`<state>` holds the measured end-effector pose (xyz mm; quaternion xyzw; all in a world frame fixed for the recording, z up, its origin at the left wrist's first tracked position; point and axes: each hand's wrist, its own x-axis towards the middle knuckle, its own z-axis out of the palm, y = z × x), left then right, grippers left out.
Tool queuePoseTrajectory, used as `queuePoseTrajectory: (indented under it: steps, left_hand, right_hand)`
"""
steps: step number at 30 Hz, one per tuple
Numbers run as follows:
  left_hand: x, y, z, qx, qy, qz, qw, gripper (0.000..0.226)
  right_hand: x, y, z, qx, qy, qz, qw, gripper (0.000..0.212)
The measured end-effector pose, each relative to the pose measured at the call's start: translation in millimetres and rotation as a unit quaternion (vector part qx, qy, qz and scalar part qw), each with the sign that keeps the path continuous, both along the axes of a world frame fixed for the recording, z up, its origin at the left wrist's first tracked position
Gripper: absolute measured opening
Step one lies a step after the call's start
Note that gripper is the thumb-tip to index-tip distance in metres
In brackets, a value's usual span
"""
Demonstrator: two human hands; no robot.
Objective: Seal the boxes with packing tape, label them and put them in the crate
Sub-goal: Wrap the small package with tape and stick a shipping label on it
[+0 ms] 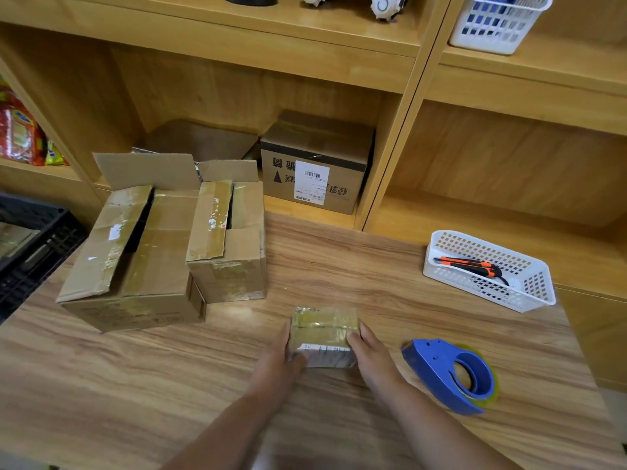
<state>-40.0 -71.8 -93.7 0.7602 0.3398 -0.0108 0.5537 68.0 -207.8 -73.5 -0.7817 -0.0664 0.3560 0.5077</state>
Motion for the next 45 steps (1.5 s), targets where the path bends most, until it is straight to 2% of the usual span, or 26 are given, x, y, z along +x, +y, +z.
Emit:
queuePoseTrajectory:
  steps: [1, 3, 4, 7, 9, 14, 19, 28, 33, 36, 40, 45]
  left_hand:
    - [1.3, -0.8, 0.8, 0.006, -0.009, 0.013, 1.0, 0.043]
    - [5.1, -0.4, 6.1, 0.029, -0.003, 0.054, 0.998, 0.012]
    - [7.4, 1.5, 7.7, 0.042, 0.006, 0.072, 0.996, 0.006]
    - [11.7, 6.9, 2.0, 0.062, 0.022, 0.087, 0.994, 0.019]
    - [16.3, 8.8, -4.4, 0.051, 0.011, 0.085, 0.995, 0.025]
    - [28.3, 3.1, -4.4, -0.075, -0.024, 0.115, 0.99, 0.023]
    - [36.4, 2.3, -8.5, -0.116, -0.024, 0.145, 0.982, 0.035]
    - [51.3, 13.1, -12.8, -0.114, 0.0, 0.152, 0.982, 0.035]
    - [55.6, 15.8, -10.1, -0.104, 0.013, 0.163, 0.981, 0.036]
    - [55.6, 16.3, -10.4, -0.13, 0.022, 0.168, 0.977, 0.04]
    - [54.5, 15.6, -10.3, -0.143, 0.009, 0.165, 0.976, 0.039]
    - [55.7, 16.6, -8.4, -0.144, 0.0, 0.173, 0.974, 0.035]
  right_hand:
    - [0.3, 1.8, 0.6, 0.011, 0.009, -0.001, 1.0, 0.045]
    - [1.3, 6.5, 1.5, 0.028, 0.018, -0.004, 0.999, 0.027]
    - [2.1, 9.2, 0.9, 0.026, 0.003, 0.0, 1.0, 0.02]
    - [2.8, 16.8, -5.6, -0.011, -0.047, 0.011, 0.999, 0.011]
    - [3.5, 20.9, -9.7, -0.026, -0.038, 0.0, 0.999, 0.013]
    - [8.0, 32.2, -15.9, -0.037, -0.014, -0.047, 0.998, 0.028]
    - [12.5, 40.7, -19.3, -0.016, 0.013, -0.071, 0.997, 0.026]
    - [28.4, 48.2, -32.1, -0.038, 0.008, -0.088, 0.995, 0.023]
    - [26.9, 52.7, -36.9, -0.016, 0.007, -0.13, 0.991, 0.012]
    - [24.5, 50.5, -34.2, -0.002, 0.016, -0.137, 0.99, 0.016]
    - [20.9, 53.0, -31.9, -0.017, -0.038, -0.129, 0.991, 0.022]
    - [23.4, 53.9, -29.9, -0.039, -0.051, -0.115, 0.991, 0.028]
